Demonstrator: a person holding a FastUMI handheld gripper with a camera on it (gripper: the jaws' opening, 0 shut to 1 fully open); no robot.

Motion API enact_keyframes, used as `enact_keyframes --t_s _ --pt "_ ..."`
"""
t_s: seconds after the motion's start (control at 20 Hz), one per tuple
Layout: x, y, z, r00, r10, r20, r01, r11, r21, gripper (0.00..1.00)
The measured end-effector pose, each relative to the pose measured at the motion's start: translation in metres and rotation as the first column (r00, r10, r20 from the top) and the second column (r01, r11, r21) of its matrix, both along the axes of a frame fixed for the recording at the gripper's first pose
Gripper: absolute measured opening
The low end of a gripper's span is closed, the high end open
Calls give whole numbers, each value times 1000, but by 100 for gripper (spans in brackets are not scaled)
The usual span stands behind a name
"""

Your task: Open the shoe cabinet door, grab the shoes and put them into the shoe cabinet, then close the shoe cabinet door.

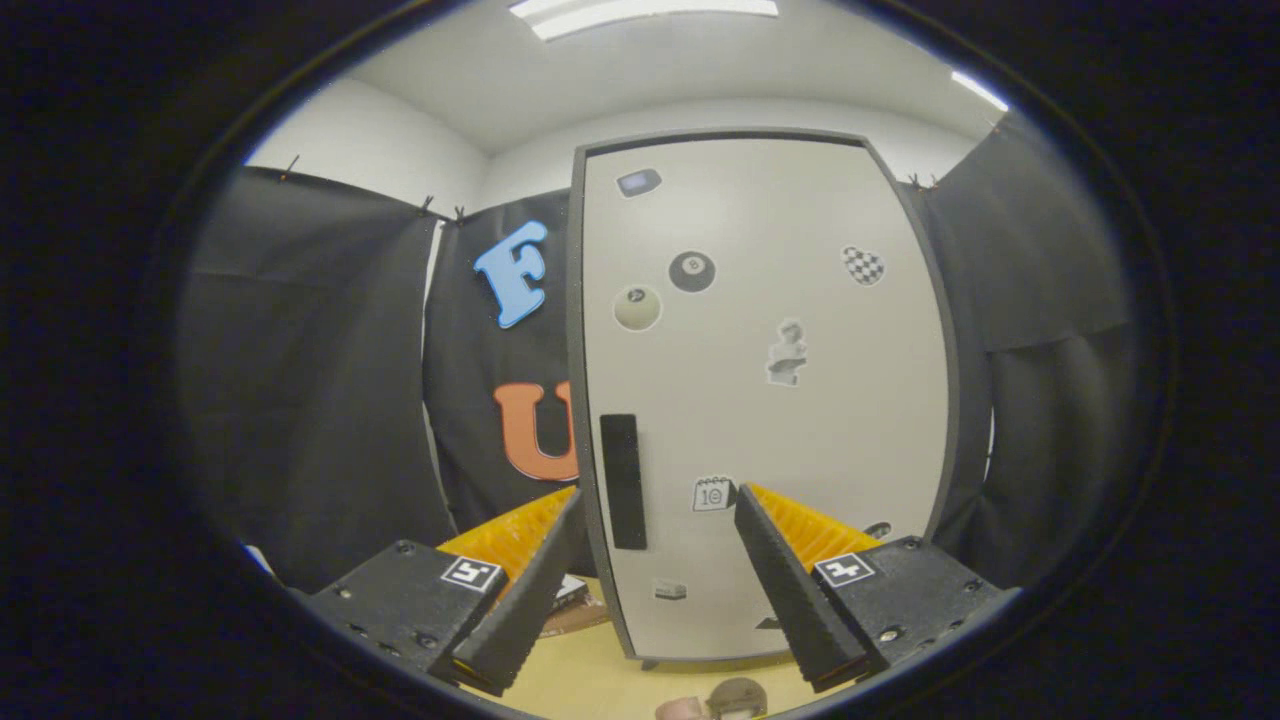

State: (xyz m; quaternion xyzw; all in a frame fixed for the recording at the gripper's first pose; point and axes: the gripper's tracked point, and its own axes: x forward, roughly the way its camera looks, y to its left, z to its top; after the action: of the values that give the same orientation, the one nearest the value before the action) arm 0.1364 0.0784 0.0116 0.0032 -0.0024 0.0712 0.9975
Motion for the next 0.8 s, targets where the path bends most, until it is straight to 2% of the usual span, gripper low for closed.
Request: enact_keyframes --t_s 0.15,0.35,0.55,0.65,0.8 --pt "31 30 -10 999 21 -37 -22 999 -31 99" --pt "66 33 -19 996 -64 -57 60 996 -65 100" --pt "99 13 -27 986 -154 -61 148 985 -91 100" --pt "109 13 -40 984 -143 -103 137 988 -66 94" --pt "110 13 -36 977 -196 -84 188 978 -91 75"
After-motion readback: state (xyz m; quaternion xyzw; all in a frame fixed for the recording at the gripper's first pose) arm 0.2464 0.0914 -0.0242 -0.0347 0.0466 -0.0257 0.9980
